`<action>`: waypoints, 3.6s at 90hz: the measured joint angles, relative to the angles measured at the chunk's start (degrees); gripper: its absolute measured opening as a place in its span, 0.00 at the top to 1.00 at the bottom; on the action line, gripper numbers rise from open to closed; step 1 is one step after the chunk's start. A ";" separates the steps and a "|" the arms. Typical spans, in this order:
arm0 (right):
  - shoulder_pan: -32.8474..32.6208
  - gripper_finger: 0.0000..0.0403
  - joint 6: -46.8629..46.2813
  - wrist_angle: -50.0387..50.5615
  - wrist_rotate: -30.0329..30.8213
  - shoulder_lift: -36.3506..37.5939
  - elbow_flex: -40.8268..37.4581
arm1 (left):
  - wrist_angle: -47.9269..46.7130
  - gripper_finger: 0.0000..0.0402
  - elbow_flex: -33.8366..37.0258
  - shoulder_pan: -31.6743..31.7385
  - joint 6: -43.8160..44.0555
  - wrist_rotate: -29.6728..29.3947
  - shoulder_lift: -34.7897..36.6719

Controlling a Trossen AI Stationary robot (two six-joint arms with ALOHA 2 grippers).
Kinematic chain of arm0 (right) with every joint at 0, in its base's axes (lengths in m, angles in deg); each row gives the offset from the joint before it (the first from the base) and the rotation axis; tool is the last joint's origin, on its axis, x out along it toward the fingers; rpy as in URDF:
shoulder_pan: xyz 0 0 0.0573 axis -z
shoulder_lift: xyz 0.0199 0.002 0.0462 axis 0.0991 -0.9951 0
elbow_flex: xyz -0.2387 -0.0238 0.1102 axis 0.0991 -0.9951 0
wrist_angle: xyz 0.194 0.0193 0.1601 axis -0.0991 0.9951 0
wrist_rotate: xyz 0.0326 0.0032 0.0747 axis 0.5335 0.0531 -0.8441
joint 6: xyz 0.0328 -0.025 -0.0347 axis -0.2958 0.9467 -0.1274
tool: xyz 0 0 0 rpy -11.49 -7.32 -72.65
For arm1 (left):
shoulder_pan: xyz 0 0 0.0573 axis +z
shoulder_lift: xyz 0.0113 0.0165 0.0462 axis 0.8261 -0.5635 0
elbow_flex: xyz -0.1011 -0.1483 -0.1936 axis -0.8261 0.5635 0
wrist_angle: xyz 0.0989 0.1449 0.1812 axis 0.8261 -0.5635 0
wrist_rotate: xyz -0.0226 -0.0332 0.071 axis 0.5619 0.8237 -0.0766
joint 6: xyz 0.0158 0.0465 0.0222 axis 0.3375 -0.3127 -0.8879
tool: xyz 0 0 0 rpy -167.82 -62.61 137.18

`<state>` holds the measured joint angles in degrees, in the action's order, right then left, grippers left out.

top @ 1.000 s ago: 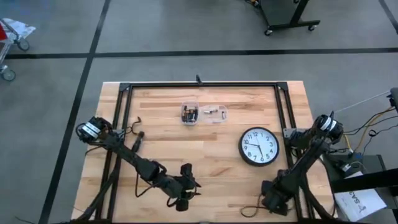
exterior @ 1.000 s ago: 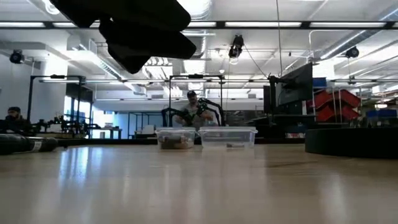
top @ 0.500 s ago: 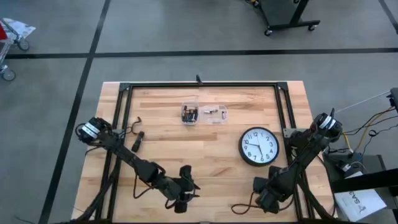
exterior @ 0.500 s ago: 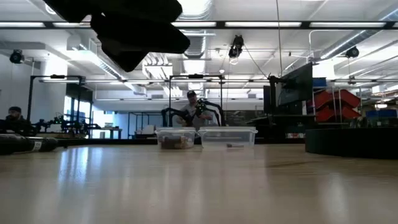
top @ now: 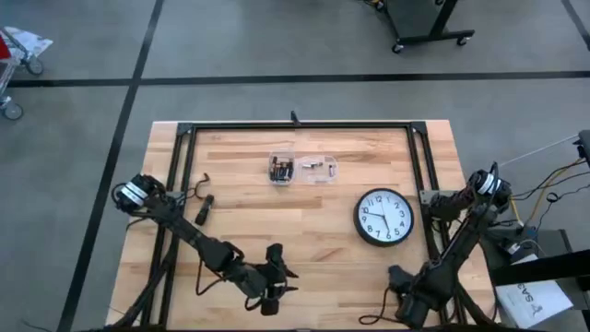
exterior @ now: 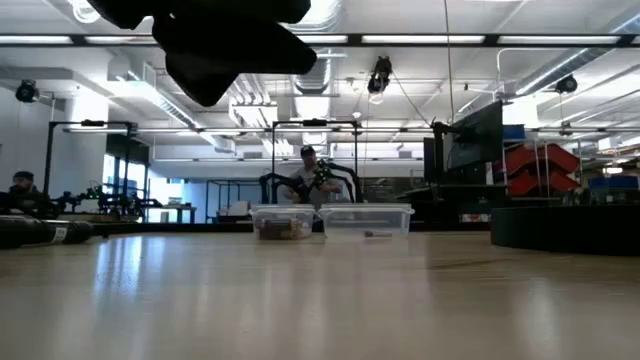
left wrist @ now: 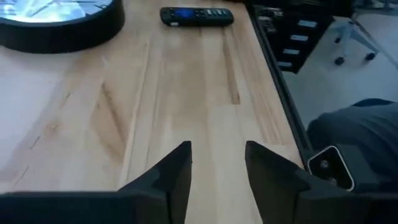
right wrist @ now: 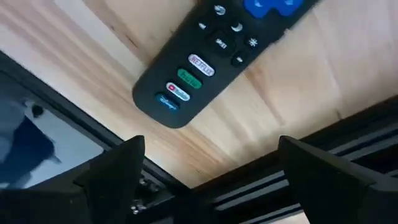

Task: Insert battery
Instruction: Open the black remote battery cover

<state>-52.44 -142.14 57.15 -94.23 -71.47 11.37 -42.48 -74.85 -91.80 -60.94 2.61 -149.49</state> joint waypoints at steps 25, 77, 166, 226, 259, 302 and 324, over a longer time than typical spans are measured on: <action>0.31 0.14 1.81 -0.62 -0.65 -2.62 -1.12 | 0.00 0.59 0.00 -0.26 -0.24 -1.11 0.00; 20.61 0.14 36.87 -11.68 7.89 -3.20 3.00 | -0.46 0.63 0.24 -1.02 -0.85 -0.47 0.02; 15.00 0.14 21.81 -11.92 26.74 -11.55 4.90 | 16.02 0.55 0.57 -1.03 -13.69 -2.14 -10.34; 20.16 0.61 26.04 -7.04 27.71 -11.59 4.70 | 15.93 0.57 0.57 -0.55 -23.32 -10.64 -10.34; 27.66 0.61 42.87 -7.17 19.05 -11.46 10.32 | 14.38 0.56 0.74 -0.55 -27.34 -10.64 -10.34; 33.69 0.61 53.98 -7.73 3.22 -11.31 20.28 | 19.19 0.52 0.74 0.34 -45.92 -12.39 -10.34; 34.89 0.61 53.67 -10.50 -1.32 -11.22 23.79 | 24.37 0.53 0.59 0.84 -53.12 -12.35 -10.34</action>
<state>-17.55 -88.47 46.65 -95.55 -82.70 35.16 -18.11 -74.26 -90.96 -114.06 -9.74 -159.83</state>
